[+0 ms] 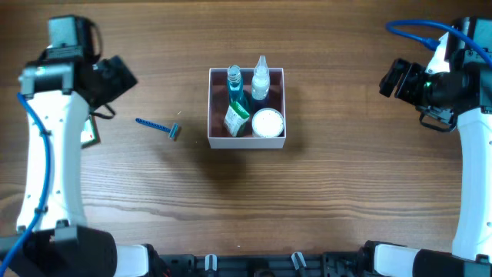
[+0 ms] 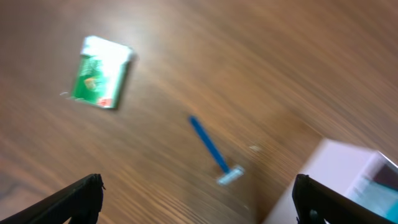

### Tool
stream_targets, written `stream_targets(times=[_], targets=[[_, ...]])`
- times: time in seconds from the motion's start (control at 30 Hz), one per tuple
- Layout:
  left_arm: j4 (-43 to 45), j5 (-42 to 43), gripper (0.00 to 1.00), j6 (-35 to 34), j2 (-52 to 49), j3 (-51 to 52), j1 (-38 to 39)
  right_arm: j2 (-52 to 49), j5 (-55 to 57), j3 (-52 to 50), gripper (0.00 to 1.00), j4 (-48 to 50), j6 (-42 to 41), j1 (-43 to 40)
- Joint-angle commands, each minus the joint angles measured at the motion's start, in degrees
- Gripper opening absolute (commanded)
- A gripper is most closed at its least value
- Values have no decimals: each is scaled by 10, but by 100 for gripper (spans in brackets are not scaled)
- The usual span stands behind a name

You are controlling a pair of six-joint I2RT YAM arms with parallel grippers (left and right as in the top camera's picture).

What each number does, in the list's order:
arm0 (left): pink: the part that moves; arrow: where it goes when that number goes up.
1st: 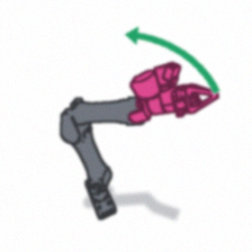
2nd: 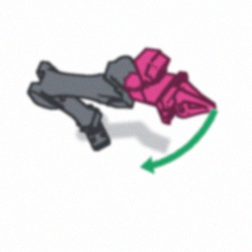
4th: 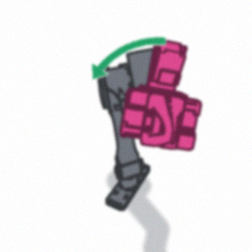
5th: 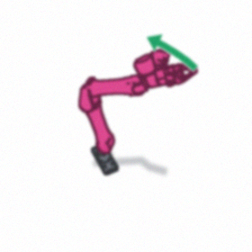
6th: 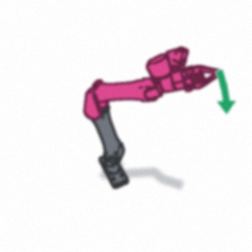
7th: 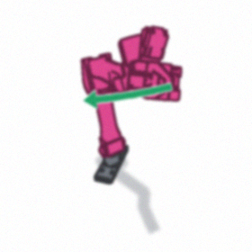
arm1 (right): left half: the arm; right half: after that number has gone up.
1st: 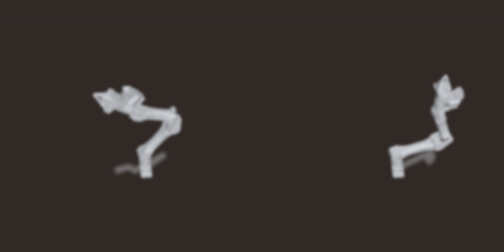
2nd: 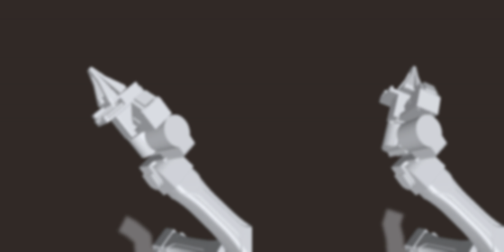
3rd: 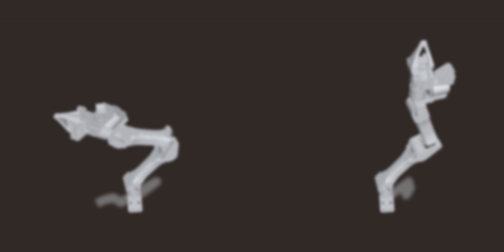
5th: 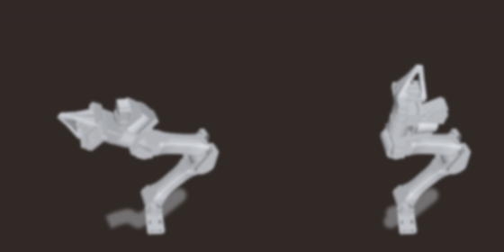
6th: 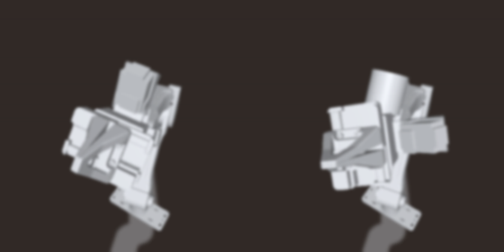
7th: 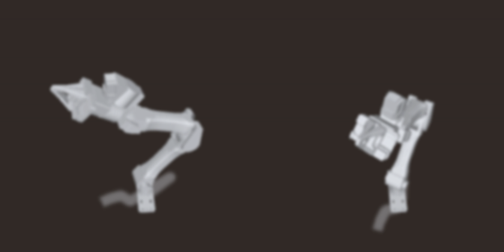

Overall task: Pack container
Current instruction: 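Move the left gripper to the second green Dettol box and grasp it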

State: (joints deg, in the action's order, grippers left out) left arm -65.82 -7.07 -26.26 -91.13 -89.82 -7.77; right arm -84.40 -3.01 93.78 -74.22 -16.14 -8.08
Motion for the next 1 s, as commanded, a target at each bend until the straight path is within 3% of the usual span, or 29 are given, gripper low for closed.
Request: stream_targets(times=[0.0,0.37,0.63,0.97], targets=[[-4,1,100,-1,-44,25,-70,-6,-5,-5,100,0,10,-1],[26,3,100,99,-183,45,-185,-6,-5,-5,100,1,10,-1],[96,4,100,228,-241,45,-192,-6,-5,-5,100,0,11,-1],[149,45,100,337,-268,45,-192,-7,-5,-5,100,0,12,-1]])
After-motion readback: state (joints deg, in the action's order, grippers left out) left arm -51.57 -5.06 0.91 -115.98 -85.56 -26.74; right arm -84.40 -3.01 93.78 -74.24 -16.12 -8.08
